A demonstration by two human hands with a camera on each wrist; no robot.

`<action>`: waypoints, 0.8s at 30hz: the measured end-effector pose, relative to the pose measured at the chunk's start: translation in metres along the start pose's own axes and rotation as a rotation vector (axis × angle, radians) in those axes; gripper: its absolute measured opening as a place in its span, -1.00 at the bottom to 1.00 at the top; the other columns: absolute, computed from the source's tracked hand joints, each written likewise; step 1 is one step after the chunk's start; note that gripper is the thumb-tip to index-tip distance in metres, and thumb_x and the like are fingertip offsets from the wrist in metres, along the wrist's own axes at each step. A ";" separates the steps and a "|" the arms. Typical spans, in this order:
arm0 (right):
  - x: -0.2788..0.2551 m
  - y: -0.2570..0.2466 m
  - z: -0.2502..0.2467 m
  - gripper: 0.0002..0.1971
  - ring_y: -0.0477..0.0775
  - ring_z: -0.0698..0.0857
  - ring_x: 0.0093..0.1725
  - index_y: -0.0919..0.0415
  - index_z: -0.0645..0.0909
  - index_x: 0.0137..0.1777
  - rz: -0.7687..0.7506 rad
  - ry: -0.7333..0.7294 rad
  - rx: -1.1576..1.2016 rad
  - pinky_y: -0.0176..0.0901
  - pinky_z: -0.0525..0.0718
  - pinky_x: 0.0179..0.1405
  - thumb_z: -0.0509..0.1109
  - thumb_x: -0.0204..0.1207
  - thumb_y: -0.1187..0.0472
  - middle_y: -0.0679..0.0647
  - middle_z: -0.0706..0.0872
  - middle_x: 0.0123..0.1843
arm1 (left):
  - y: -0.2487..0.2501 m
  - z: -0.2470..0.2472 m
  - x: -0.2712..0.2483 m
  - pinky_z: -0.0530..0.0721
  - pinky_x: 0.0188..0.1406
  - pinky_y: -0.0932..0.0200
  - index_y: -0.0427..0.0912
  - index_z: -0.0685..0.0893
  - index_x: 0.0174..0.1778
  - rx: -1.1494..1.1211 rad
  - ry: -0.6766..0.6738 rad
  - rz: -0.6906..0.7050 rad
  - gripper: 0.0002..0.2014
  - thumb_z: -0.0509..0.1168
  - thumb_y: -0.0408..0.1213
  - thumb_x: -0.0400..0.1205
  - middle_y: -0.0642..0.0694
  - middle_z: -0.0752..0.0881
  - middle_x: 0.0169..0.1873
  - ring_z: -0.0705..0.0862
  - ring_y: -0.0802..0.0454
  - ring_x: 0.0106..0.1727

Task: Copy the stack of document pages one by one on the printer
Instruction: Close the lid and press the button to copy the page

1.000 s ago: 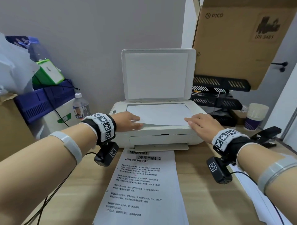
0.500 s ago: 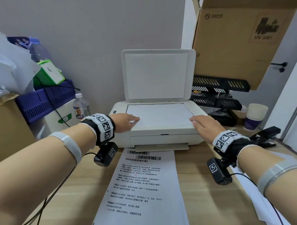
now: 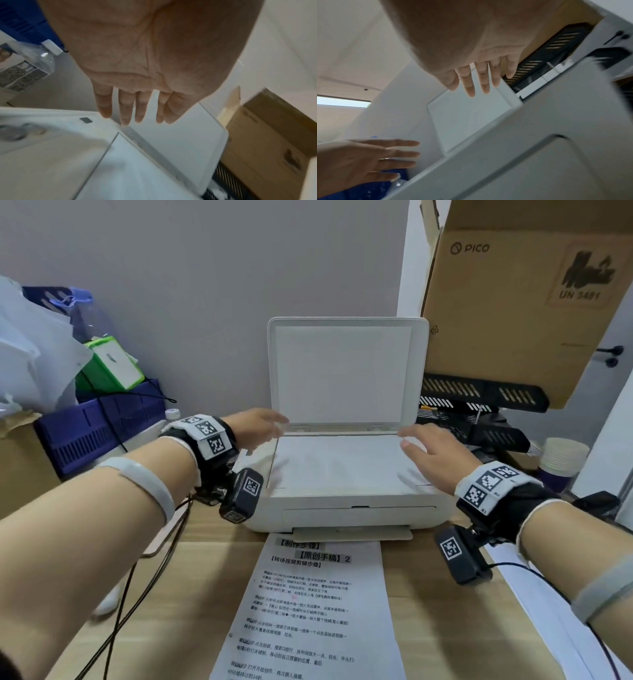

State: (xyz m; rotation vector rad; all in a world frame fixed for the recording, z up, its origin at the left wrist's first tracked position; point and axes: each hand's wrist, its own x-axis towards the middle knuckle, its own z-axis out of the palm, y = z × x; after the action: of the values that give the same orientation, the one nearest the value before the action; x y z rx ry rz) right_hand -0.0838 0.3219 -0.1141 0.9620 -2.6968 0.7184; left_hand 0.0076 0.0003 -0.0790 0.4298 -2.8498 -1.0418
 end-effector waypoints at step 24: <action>0.126 -0.103 -0.027 -0.21 0.19 0.29 0.58 0.01 0.23 0.65 -0.356 0.402 -0.261 0.15 0.07 0.70 0.50 0.45 0.03 0.07 0.31 0.60 | -0.001 -0.044 0.085 0.78 0.15 -0.08 -0.37 0.63 0.12 -0.770 0.325 0.161 -0.73 0.48 -0.34 0.59 -0.32 0.79 -0.13 0.78 -0.20 -0.02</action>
State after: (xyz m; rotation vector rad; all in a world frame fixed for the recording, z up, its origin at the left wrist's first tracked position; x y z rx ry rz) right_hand -0.1150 0.1972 -0.0100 1.0575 -2.1314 0.4200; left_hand -0.0661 -0.0517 -0.0479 0.2558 -1.9614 -1.7100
